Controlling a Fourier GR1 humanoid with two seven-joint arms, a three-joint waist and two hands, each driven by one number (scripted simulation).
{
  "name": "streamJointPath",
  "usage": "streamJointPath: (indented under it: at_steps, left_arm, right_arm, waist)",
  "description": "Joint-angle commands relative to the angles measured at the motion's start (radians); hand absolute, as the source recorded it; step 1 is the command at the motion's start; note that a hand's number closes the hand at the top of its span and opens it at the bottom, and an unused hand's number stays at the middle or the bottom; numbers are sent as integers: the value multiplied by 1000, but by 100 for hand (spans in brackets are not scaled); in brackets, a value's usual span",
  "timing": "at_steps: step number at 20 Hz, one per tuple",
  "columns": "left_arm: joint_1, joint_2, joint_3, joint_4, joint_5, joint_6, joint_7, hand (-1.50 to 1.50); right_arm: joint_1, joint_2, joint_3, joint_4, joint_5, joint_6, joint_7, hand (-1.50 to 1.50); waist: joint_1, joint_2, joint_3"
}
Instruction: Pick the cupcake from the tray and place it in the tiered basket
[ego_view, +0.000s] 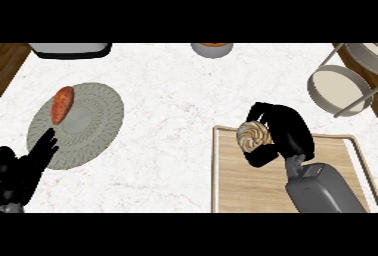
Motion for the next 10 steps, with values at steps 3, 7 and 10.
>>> streamJointPath:
  at_steps: [3,7,10]
  left_arm:
    - [25,2,16,-9,18,-13,-6,0]
    - [36,-29,-18,-26,-18,7,-30,0]
    - [2,-13,12,-8,-8,4,-27,0]
  right_arm:
    - [-17,45,124,-336,276,-13,331,150]
    - [-95,48,101,-529,341,142,493,150]
    - [-78,45,51,-624,333,197,487,150]
  waist:
    - [-9,5,4]
    - [5,15,5]
    - [15,23,7]
